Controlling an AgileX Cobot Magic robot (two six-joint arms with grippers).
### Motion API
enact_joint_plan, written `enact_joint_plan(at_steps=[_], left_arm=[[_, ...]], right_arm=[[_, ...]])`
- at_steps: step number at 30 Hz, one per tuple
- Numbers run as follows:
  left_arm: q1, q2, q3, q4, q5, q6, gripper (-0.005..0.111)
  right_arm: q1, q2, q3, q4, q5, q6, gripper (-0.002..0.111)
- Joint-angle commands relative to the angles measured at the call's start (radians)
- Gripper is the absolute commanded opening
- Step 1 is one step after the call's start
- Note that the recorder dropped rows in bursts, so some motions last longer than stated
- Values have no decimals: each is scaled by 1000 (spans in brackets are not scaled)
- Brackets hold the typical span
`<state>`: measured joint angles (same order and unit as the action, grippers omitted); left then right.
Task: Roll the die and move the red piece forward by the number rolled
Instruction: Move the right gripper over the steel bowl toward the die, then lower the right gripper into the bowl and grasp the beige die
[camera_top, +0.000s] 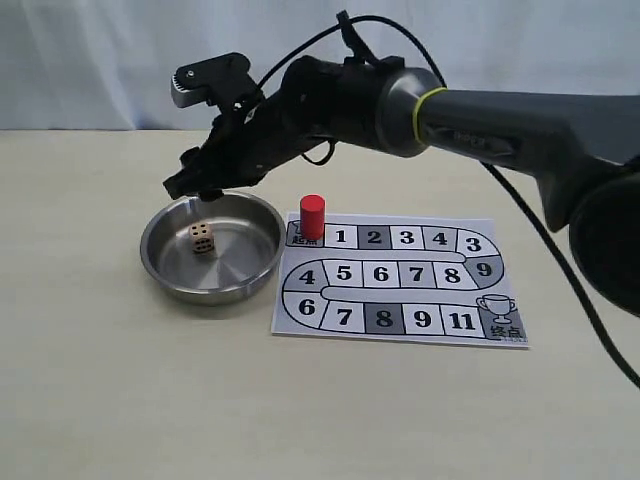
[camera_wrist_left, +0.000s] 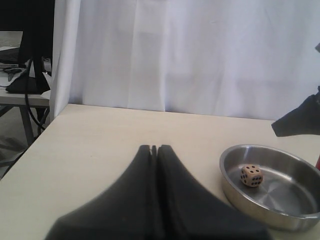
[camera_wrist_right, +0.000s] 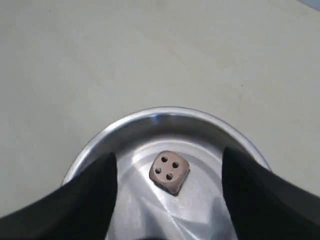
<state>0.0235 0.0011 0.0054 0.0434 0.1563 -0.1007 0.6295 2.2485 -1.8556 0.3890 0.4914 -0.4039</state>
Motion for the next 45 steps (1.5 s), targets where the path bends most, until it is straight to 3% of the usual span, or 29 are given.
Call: enact_joint_plan(at_steps=[1,15,20,33,36,37,41,45], left_arm=[[0,-1,-5,1,-12,0,0],[0,-1,-5,1,-15,0,0],[0,-1,-5,1,-15,0,0],[0,-1,-5,1,-12,0,0],[0,-1,-5,1,-12,0,0],[0,-1,-5,1,-12,0,0],[0,-1,-5,1,-12,0,0],[0,-1,-5,1,-15,0,0]], right_arm=[[1,39,-5,-3,-42,1,58],[21,141,-5,23,-142,-3,58],[48,153,-5,18,-254,-36,58],[54,225,-5,19,-305,-36,58],[56,225,-5,19,-305,-31,42],[59,225,-5,19,-302,-29,30],[63,225,-5,19,-292,-14,4],[63,204,-5,19,-251,-12,4]])
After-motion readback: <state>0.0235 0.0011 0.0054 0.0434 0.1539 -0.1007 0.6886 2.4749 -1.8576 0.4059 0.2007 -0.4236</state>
